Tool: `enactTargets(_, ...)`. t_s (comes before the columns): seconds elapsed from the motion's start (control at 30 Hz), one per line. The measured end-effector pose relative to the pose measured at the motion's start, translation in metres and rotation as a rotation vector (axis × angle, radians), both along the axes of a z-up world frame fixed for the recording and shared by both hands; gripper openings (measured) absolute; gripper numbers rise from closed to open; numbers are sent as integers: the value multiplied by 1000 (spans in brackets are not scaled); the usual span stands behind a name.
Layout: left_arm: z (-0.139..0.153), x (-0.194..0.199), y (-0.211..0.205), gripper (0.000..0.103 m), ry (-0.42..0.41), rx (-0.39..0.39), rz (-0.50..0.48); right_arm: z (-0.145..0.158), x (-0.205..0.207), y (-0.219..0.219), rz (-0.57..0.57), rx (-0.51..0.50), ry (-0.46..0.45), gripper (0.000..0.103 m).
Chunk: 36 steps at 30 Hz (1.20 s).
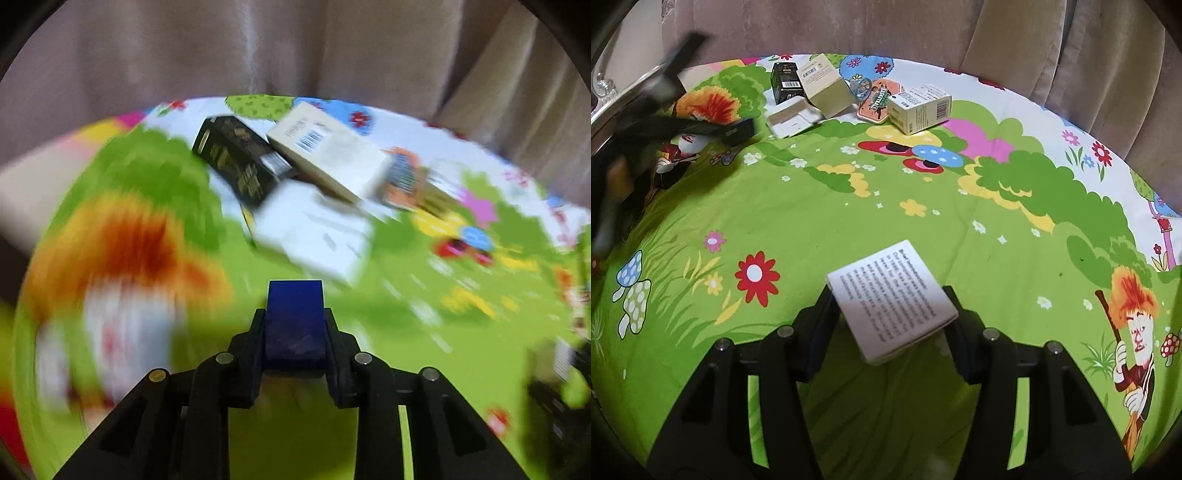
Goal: Organize rigid objects
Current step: 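Lift the white box and blue block with both grippers off the bed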
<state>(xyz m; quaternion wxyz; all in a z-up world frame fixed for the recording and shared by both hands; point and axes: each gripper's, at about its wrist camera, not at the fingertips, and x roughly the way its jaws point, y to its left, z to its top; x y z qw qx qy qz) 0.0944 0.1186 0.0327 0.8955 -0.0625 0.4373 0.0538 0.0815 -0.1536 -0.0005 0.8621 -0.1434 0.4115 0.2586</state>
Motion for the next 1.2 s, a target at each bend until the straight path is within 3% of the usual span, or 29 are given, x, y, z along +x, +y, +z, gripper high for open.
enactTargets(0.17,-1,-94,-45,29,-69,-9,-8,0,0,0,-6,-1,-4,58)
enactTargets(0.23,-3,-104,-47,29,-83,2,-5,0,0,1,-7,-3,-5,58)
enactTargets(0.47,-13,-106,-33,30,-54,-20,30,-1,1,0,-13,0,1,59)
enactTargets(0.87,-16,-103,-43,29,-38,52,29,-2,2,-1,-22,9,12,59)
enactTargets(0.97,-16,-104,-40,29,-41,39,29,-2,0,0,-32,-1,17,58)
enactTargets(1.07,-16,-103,-40,29,-39,40,28,3,3,-10,-117,25,112,58)
enactTargets(1.2,-15,-103,-41,29,-38,47,29,23,-28,-24,-200,93,128,58)
